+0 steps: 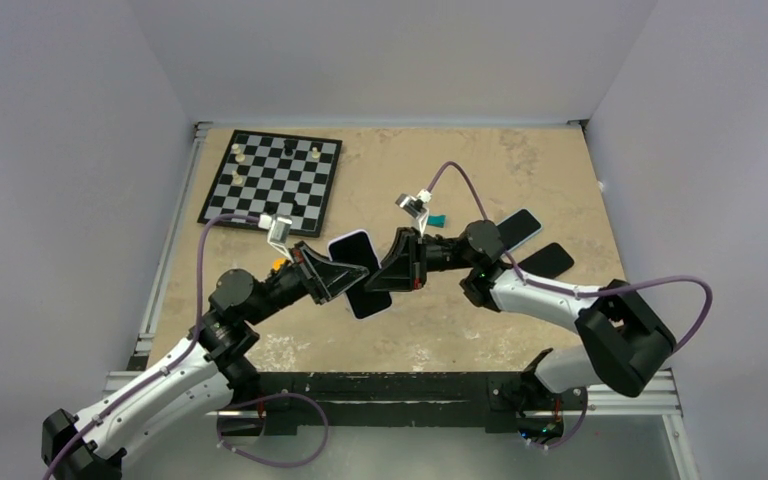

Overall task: Take the phone out of the phone case
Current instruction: Adjust the phone.

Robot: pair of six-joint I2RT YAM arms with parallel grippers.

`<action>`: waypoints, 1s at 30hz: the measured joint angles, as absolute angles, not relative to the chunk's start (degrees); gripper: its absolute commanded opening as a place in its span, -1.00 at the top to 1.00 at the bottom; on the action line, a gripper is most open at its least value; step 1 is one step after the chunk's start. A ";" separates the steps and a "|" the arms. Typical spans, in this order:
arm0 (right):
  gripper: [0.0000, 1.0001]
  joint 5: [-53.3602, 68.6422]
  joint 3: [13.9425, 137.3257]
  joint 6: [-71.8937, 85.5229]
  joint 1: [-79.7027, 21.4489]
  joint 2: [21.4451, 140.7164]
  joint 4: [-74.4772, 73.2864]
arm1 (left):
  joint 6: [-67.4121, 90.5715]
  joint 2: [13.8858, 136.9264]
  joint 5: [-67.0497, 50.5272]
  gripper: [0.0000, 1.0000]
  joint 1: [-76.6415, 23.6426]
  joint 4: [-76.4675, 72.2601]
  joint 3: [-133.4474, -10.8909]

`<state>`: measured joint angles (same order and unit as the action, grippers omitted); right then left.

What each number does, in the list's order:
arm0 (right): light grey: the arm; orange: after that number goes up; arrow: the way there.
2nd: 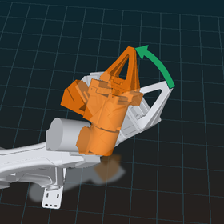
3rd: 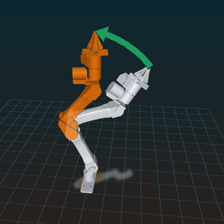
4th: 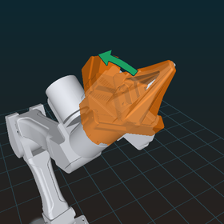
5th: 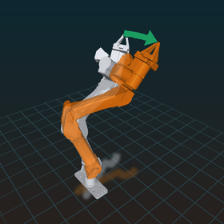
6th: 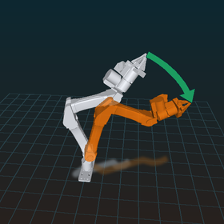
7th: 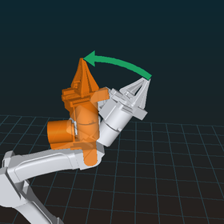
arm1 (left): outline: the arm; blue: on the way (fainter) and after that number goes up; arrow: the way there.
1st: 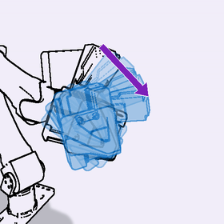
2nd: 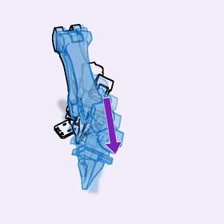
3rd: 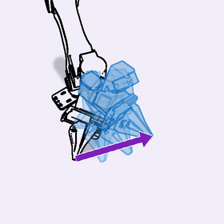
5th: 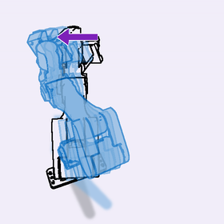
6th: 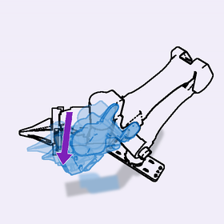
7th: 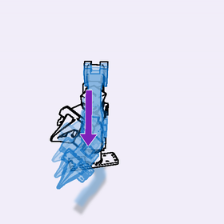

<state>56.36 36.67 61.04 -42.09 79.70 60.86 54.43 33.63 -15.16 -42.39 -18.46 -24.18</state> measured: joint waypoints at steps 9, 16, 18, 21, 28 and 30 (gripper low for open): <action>-0.16 57.17 35.40 52.95 -42.09 71.35 52.90 | 55.86 32.34 -16.71 1.00 -40.36 -19.84 -23.75; 0.21 58.72 35.14 47.75 -42.04 67.83 47.42 | 59.66 34.13 -22.85 1.00 -36.27 -18.79 -26.48; 0.26 59.72 35.14 46.89 -41.98 67.85 46.78 | 61.65 35.53 -25.02 1.00 -35.16 -20.21 -26.87; 0.33 60.82 35.14 46.09 -41.93 67.88 46.28 | 64.14 37.45 -27.70 1.00 -34.22 -22.09 -26.89; 0.26 63.33 35.16 45.76 -41.95 68.25 47.09 | 67.68 40.38 -31.57 1.00 -33.36 -26.02 -26.89; 0.29 64.25 35.16 45.67 -42.11 68.25 47.88 | 68.53 40.71 -31.86 1.00 -33.17 -26.79 -26.89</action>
